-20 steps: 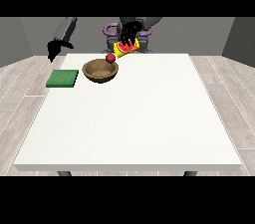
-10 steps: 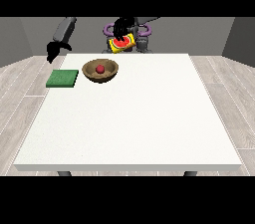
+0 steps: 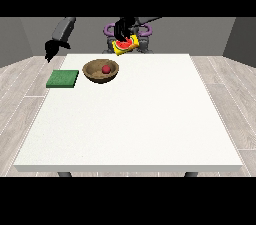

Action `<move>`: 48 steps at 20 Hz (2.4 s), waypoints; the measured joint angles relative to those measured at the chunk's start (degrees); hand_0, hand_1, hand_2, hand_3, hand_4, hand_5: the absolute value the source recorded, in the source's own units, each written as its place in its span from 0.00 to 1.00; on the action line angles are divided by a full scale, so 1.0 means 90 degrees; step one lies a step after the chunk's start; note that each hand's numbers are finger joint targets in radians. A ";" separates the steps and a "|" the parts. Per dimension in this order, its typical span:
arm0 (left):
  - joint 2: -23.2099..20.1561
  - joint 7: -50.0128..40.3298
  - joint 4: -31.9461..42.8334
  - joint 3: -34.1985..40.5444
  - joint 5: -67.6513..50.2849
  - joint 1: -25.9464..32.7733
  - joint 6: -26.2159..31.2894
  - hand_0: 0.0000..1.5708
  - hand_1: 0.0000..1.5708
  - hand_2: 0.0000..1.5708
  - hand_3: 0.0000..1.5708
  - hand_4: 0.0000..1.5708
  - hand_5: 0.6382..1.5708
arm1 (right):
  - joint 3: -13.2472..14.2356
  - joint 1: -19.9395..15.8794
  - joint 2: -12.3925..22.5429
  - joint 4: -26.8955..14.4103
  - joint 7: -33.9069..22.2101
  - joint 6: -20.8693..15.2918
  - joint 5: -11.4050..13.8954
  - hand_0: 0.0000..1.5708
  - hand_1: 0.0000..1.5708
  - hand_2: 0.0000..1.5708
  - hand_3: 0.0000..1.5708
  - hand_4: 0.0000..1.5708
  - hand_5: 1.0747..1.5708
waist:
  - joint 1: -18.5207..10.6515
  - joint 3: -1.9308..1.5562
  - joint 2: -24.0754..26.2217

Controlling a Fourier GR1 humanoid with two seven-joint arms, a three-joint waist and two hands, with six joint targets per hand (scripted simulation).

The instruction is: Pick the cup and pour the ball into the bowl, then pick the bowl and place it on the pad

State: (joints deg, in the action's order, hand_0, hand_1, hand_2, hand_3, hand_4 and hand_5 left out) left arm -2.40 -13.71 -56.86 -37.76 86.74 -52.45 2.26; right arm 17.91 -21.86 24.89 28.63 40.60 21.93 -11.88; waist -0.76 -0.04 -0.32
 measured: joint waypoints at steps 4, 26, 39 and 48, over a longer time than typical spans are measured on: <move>-0.0057 0.0144 -0.0308 0.0442 -0.0117 0.0041 -0.0022 0.00 0.00 1.00 1.00 0.61 1.00 | 0.0001 0.0064 -0.0035 -0.0070 -0.0058 0.0074 -0.0042 0.00 0.00 0.18 0.13 0.47 0.97 | -0.0154 0.0001 -0.0022; -0.0500 0.4681 -0.1105 0.4029 -0.6497 0.3123 -0.1759 0.00 0.00 0.00 0.00 0.00 0.36 | 0.0826 0.0222 0.0393 0.0441 0.0037 0.0053 -0.0957 0.00 0.00 0.19 0.00 0.07 0.92 | -0.1877 0.0106 -0.2249; -0.0520 0.5443 -0.0159 0.4777 -0.8036 0.2923 -0.0457 0.00 0.00 0.00 0.00 0.00 0.06 | 0.0612 -0.0361 -0.0024 0.0785 -0.0324 -0.0538 -0.0937 0.00 0.00 0.00 0.00 0.00 1.00 | -0.1350 0.0145 -0.2307; -0.0668 0.5460 0.0784 0.5221 -0.8306 0.3529 -0.0428 0.00 0.00 0.00 0.00 0.00 0.06 | -0.0010 -0.0251 -0.0795 0.1100 -0.1623 -0.0612 -0.0917 0.00 0.00 0.00 0.00 0.00 1.00 | -0.0512 0.0033 -0.0833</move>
State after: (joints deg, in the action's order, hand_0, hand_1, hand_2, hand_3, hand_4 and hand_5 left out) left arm -8.41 35.43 -49.80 9.23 11.98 -20.69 -1.59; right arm 17.82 -24.12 17.73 38.53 25.99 16.41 -20.13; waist -5.36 0.25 -7.82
